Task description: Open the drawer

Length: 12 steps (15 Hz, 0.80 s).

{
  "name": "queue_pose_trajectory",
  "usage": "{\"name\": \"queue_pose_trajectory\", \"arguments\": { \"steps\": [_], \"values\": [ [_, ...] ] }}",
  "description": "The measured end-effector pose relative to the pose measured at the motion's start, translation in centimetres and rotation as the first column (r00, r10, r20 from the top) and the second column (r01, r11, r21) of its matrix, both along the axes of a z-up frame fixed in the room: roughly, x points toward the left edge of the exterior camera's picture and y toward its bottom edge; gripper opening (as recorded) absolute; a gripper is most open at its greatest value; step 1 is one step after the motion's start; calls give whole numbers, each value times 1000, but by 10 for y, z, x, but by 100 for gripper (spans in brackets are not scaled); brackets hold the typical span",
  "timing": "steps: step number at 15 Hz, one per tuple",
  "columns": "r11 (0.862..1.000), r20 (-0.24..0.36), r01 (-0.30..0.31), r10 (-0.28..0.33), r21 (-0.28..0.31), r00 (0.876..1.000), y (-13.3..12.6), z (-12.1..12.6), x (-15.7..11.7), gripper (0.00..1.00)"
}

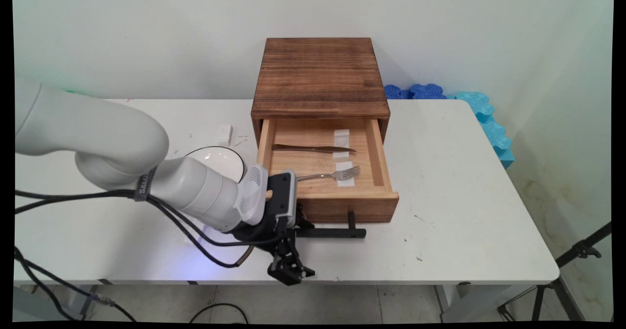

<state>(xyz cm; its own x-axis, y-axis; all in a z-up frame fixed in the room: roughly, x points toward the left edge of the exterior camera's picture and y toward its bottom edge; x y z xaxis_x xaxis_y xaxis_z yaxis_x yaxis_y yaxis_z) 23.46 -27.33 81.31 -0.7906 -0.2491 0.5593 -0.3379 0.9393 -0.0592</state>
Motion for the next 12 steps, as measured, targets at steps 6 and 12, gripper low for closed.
{"name": "queue_pose_trajectory", "arguments": {
  "steps": [6,12],
  "values": [
    [995,-40,22,-18,95,999,21,6,-7,100],
    [994,-29,22,-19,106,999,34,32,-14,100]
  ]
}}
